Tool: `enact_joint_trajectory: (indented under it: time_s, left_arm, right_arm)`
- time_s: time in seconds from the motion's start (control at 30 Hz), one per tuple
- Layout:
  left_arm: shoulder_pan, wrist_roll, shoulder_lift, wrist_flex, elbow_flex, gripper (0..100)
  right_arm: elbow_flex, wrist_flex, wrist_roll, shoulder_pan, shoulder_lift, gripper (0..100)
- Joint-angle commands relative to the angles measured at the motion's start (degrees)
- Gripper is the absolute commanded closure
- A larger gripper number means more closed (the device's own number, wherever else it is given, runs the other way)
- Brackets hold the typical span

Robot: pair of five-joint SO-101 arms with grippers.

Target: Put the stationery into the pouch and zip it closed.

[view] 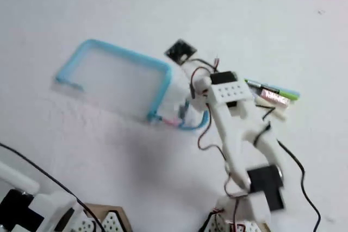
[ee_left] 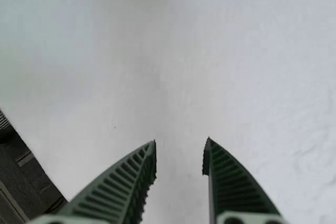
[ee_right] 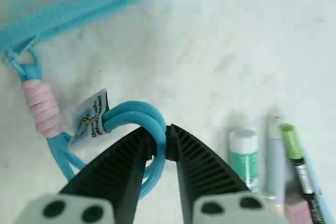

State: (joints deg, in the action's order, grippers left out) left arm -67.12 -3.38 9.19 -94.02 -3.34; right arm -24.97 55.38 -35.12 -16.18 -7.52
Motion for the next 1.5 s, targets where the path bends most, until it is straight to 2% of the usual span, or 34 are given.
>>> enact_joint_trajectory:
  time_s: [0.0,0.17,0.33,0.5,0.63,0.83,0.9,1.03,1.1,1.23,1.3,1.47]
  left_arm:
    - [5.85,0.0,2.51,-3.43,-3.6,83]
    - [18.95,-0.35,2.51,-6.42,-7.21,83]
    - [38.37,-4.75,3.03,-7.12,-5.27,83]
    - [49.1,-2.02,11.65,-7.03,-4.75,83]
    - [53.23,-1.67,21.93,-7.47,-4.66,83]
    - [52.7,-0.79,40.57,-8.35,-4.57,83]
    - [52.79,3.34,47.87,-8.35,-4.57,82]
    - [53.05,18.2,60.88,-8.09,-0.35,74]
    - [55.87,18.99,65.54,-6.51,4.66,73]
    - [65.45,16.7,67.91,-2.37,17.05,73]
    - [68.18,16.88,67.74,-1.05,19.25,73]
    - [70.11,24.53,67.74,2.64,18.29,73]
  right_arm:
    - [0.88,-0.4,2.73,-0.31,-12.62,98.1]
    - [0.88,-6.46,5.98,-0.92,-25.54,98.1]
    - [1.05,-13.14,5.63,-3.74,-32.31,98.1]
    - [3.52,-19.3,5.45,-5.85,-35.47,98.2]
    - [10.2,-19.12,5.45,-6.73,-35.91,98.2]
    - [18.46,-19.12,5.45,-9.01,-35.65,98.2]
    - [19.78,-19.12,5.45,-11.12,-35.65,98.2]
    - [20.48,-19.12,2.11,-14.81,-35.65,98.2]
    - [20.48,-19.12,1.76,-15.69,-35.65,98.2]
    - [20.66,-19.12,1.67,-16.57,-34.77,98.2]
    - [20.92,-19.21,1.67,-16.75,-33.63,98.2]
    - [21.45,-19.21,1.58,-20.26,-30.81,98.2]
